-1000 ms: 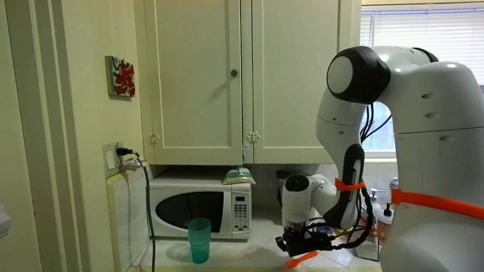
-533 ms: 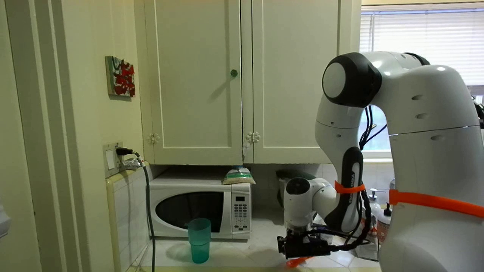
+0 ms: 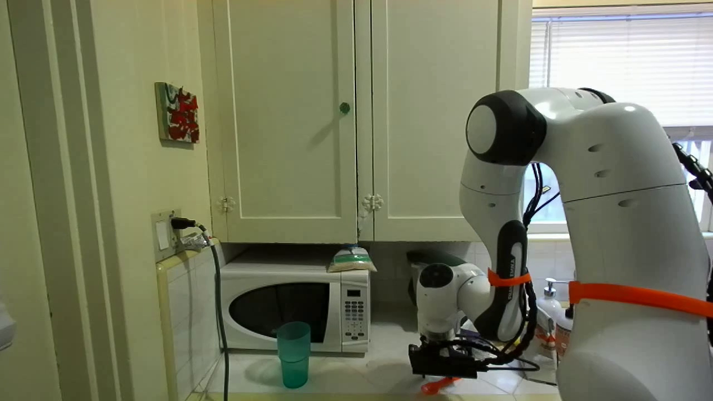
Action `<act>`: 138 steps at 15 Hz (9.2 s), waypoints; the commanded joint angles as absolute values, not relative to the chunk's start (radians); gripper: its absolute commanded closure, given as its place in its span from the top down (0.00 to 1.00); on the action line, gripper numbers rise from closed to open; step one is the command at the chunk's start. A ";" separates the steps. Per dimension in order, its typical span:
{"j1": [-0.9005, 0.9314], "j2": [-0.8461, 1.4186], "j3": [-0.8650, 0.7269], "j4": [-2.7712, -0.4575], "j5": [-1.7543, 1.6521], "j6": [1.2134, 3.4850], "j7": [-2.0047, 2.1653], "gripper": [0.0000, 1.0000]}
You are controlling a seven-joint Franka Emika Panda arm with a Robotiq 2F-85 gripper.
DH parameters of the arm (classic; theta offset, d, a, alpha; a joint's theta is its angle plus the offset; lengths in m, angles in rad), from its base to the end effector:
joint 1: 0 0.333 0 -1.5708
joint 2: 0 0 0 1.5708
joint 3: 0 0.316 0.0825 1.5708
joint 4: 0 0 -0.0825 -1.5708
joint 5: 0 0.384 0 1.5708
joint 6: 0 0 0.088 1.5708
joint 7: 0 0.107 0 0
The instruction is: Move the tape and orange spoon to the right then move the bin forwards.
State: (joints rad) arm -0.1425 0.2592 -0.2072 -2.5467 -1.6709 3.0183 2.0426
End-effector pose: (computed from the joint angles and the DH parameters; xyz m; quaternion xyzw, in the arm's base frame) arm 0.3963 -0.0723 0.1674 0.9167 -0.3484 0.1769 0.0838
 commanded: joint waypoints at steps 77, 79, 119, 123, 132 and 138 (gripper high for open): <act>-0.106 -0.004 -0.120 -2.506 -1.482 2.286 2.085 1.00; -0.105 0.003 -0.119 -2.499 -1.493 2.280 2.086 1.00; -0.174 0.182 -0.132 -2.355 -2.001 2.522 2.379 1.00; -0.175 0.196 -0.115 -2.339 -2.053 2.517 2.441 1.00; -0.198 0.222 -0.107 -2.330 -2.018 2.566 2.412 0.19; -0.197 0.154 -0.098 -2.359 -1.990 2.622 2.413 0.04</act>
